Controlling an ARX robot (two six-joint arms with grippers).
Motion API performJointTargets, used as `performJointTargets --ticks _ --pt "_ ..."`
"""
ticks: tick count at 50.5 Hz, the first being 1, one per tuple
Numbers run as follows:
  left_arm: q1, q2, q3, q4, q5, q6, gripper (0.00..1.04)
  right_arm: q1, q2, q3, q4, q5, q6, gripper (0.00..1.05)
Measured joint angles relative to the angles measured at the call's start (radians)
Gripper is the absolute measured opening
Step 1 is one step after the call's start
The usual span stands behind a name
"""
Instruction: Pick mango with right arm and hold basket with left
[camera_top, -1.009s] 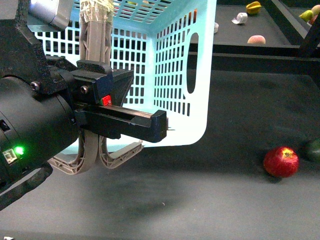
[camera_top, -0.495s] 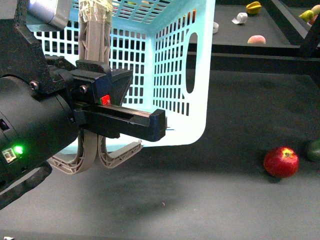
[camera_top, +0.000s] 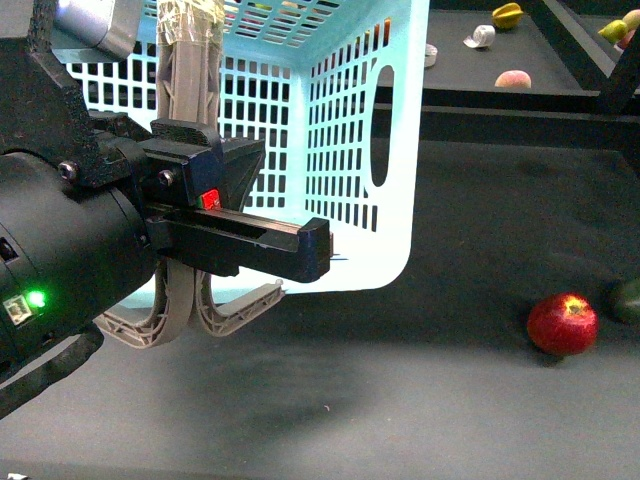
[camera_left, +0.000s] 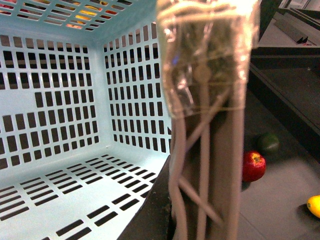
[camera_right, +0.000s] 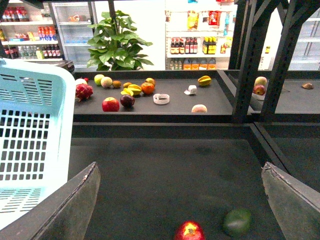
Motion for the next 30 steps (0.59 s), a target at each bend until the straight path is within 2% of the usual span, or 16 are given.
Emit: performJointTargets --ticks 2,5,7,15,30 --pt "0.0 0.0 0.0 0.0 0.0 0.0 0.06 0.004 0.004 0.001 -0.007 0.018 0.009 0.96" --pt "0.0 0.0 0.0 0.0 0.001 0.0 0.06 0.039 0.069 0.034 -0.092 0.169 0.092 0.96" --pt "0.0 -0.001 -0.002 0.0 0.0 -0.001 0.06 0.034 0.13 0.037 -0.087 0.202 0.144 0.96" --pt "0.0 -0.001 -0.002 0.0 0.0 0.0 0.06 -0.033 0.296 0.04 0.017 0.136 0.196 0.96" --pt "0.0 -0.002 -0.002 0.0 0.0 0.0 0.06 -0.142 0.76 0.054 0.336 0.02 0.144 0.96"
